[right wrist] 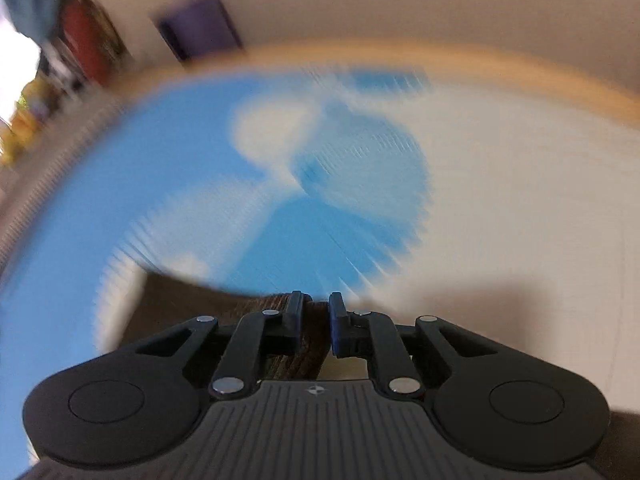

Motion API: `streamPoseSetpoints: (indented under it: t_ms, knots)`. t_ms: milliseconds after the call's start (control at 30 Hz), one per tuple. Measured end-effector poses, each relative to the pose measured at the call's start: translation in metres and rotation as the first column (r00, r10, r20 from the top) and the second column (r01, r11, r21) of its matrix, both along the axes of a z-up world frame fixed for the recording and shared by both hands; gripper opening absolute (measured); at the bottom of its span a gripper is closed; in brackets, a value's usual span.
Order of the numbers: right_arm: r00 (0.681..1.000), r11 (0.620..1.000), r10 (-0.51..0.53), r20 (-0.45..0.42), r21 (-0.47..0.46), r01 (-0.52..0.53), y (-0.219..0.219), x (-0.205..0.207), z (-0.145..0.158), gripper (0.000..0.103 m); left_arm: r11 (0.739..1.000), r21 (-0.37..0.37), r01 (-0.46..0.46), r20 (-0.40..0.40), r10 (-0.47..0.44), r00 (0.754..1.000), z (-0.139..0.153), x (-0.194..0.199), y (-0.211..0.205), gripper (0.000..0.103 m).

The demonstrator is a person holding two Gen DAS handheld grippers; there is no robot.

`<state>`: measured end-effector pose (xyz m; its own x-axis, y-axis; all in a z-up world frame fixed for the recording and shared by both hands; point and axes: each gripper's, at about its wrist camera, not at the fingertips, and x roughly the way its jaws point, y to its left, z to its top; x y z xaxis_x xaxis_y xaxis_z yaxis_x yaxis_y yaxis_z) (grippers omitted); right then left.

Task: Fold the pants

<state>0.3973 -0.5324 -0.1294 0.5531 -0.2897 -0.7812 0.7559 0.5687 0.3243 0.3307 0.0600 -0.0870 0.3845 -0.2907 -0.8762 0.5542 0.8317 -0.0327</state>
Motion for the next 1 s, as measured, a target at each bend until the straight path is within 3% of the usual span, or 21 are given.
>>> streamPoseSetpoints:
  t_ms: [67,100,133,300,367,433,533,600,667,733,867,933,1000]
  knots:
    - [0.999,0.998,-0.012,-0.047,0.065,0.015,-0.009,-0.007,-0.017,0.019,0.999,-0.050,0.008,-0.022,-0.009,1.000,0.007,-0.001,0.005,0.029]
    - [0.999,0.998,-0.016,-0.050,0.052,0.018,-0.009,-0.009,-0.016,0.023,0.996,-0.087,0.004,-0.033,-0.007,0.999,0.011,-0.001,0.010,0.040]
    - [0.998,0.999,-0.024,-0.051,0.023,0.025,-0.009,-0.012,-0.011,0.024,0.992,-0.130,-0.002,-0.029,-0.002,1.000,0.018,-0.002,0.015,0.043]
    - [0.998,0.997,0.018,0.063,-0.075,-0.013,0.005,-0.018,0.032,0.026,0.952,-0.283,-0.118,-0.017,0.118,0.993,0.033,0.004,0.044,0.039]
    - [0.993,0.997,0.029,0.114,-0.081,-0.020,0.013,-0.023,0.048,0.026,0.963,-0.204,-0.177,-0.076,0.165,0.983,0.012,0.010,0.048,0.030]
    - [0.984,0.996,0.066,0.167,-0.077,-0.054,0.026,-0.027,0.068,0.026,0.985,-0.018,-0.170,-0.148,0.166,0.975,-0.021,0.010,0.043,0.027]
    - [0.953,0.981,0.189,0.236,-0.096,-0.170,0.057,-0.034,0.099,0.026,0.986,-0.035,-0.163,-0.111,0.158,0.981,-0.012,0.007,0.047,0.027]
    - [0.917,0.957,0.286,0.279,-0.134,-0.258,0.082,-0.049,0.124,0.031,0.972,-0.084,-0.220,-0.082,0.214,0.973,0.004,0.006,0.062,0.029]
    - [0.859,0.911,0.409,0.308,-0.194,-0.364,0.108,-0.068,0.150,0.036,0.949,-0.128,-0.288,-0.045,0.285,0.957,0.020,0.005,0.087,0.033]
    - [0.800,0.858,0.510,0.316,-0.254,-0.446,0.130,-0.090,0.170,0.041,0.910,-0.139,-0.391,-0.002,0.394,0.919,0.031,0.006,0.122,0.044]
    - [0.702,0.766,0.641,0.310,-0.321,-0.557,0.158,-0.137,0.194,0.045,0.789,-0.127,-0.602,0.076,0.612,0.787,0.040,-0.003,0.200,0.060]
    - [0.679,0.742,0.669,0.303,-0.334,-0.582,0.166,-0.158,0.195,0.045,0.718,-0.097,-0.690,0.128,0.696,0.706,0.039,-0.015,0.237,0.079]
    - [0.670,0.723,0.687,0.280,-0.354,-0.593,0.170,-0.178,0.188,0.046,0.654,-0.077,-0.753,0.120,0.755,0.644,0.032,-0.024,0.267,0.080]
